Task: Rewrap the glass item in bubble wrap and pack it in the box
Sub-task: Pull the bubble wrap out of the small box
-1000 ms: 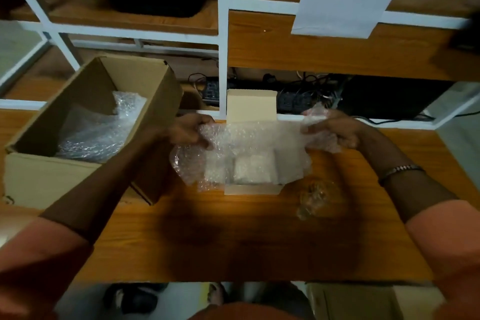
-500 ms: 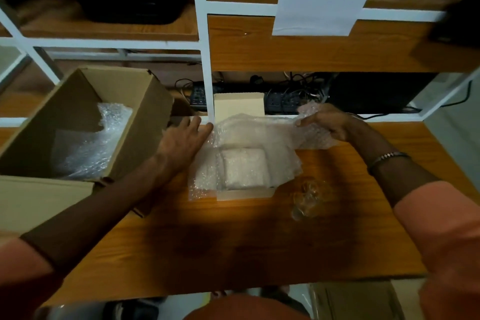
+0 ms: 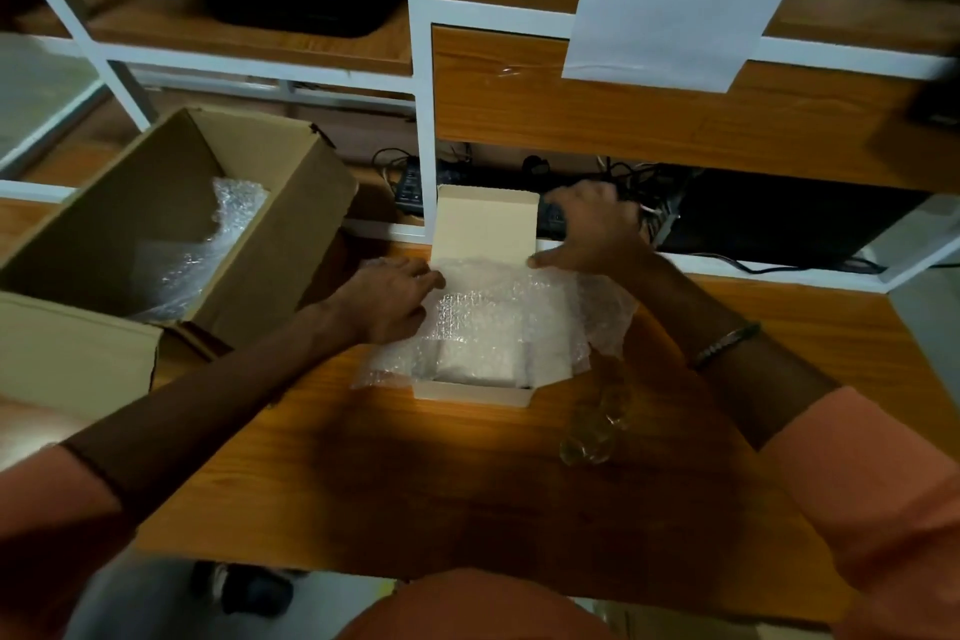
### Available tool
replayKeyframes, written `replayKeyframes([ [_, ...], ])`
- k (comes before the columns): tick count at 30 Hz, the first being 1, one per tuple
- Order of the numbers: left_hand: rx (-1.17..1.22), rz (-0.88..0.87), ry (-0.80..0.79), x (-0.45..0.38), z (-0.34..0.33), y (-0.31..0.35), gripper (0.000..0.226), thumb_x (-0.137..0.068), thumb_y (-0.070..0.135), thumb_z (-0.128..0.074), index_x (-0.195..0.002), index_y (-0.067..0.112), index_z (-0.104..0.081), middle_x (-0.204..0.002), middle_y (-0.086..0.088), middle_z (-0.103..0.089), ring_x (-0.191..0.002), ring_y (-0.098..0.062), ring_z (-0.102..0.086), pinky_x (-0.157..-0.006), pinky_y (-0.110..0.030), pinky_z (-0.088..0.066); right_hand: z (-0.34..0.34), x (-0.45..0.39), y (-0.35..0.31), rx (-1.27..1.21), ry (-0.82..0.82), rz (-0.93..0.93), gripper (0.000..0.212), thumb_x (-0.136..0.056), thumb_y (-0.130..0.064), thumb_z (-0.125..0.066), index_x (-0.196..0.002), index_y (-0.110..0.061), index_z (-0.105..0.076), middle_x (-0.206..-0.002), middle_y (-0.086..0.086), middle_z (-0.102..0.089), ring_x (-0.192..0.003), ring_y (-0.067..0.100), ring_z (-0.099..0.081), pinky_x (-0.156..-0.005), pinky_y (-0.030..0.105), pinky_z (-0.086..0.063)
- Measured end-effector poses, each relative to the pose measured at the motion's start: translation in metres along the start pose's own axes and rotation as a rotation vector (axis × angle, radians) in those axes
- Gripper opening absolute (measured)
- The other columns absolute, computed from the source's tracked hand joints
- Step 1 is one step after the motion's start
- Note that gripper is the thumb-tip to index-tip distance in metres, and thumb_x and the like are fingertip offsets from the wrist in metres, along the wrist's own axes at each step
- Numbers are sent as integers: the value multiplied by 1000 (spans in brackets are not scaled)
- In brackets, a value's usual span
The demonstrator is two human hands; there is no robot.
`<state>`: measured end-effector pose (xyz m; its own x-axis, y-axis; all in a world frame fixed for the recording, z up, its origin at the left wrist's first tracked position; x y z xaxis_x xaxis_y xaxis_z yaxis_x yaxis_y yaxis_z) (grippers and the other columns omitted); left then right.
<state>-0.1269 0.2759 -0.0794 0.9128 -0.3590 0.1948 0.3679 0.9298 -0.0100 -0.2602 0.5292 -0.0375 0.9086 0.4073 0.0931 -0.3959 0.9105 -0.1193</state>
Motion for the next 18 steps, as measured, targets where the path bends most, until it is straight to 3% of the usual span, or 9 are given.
replayKeyframes([
  [2,-45,-16,-7,-11,-13,4,56,-102,44,-46,-153,20,-49,-149,-12,-54,-138,-33,-52,-112,-55,-44,-12,8,-47,61,-50,241,81,-78,-68,-80,-146,-33,-53,-151,7,-49,-146,33,-32,-113,55,-26],
  [4,-77,-36,-28,-18,-28,8,60,-105,49,-49,-158,22,-43,-156,-12,-47,-144,-32,-45,-116,-54,-40,-42,13,-74,115,-243,394,64,-87,-57,-78,-143,-34,-57,-146,5,-54,-141,31,-39,-112,51,-30],
  [8,-104,-49,-105,-18,-53,12,65,-105,54,-51,-160,22,-40,-165,-11,-37,-152,-30,-35,-122,-50,-32,-95,20,-70,160,-508,437,55,-95,-42,-75,-145,-23,-59,-145,7,-58,-136,29,-53,-110,42,-44],
  [11,-118,-31,-135,-15,-68,17,64,-107,58,-42,-160,22,-40,-167,-10,-37,-153,-29,-34,-124,-49,-30,-112,28,-63,156,-495,466,53,-102,-39,-67,-150,-21,-56,-143,9,-60,-133,29,-56,-104,38,-48],
  [15,-158,-17,-68,-21,-77,22,58,-108,54,-26,-146,24,-59,-155,-8,-53,-144,-26,-44,-118,-47,-34,-129,33,-60,257,-426,520,72,-96,-38,-73,-160,-27,-41,-148,9,-51,-136,29,-51,-103,42,-50],
  [18,-261,-26,-122,-25,-86,29,47,-105,46,-46,-145,24,-58,-153,-6,-54,-144,-27,-43,-119,-47,-31,-139,34,-61,332,-390,535,78,-92,-39,-77,-160,-28,-40,-151,8,-50,-138,30,-51,-105,43,-49],
])
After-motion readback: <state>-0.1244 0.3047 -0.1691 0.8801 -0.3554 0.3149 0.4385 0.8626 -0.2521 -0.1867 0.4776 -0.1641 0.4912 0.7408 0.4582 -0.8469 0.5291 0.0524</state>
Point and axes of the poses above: each hand's wrist, its own x-axis away from the middle knuckle, its own z-axis out of the back of the hand, y = z × x, the point moved 4 cm from there along -x, towards the middle knuckle
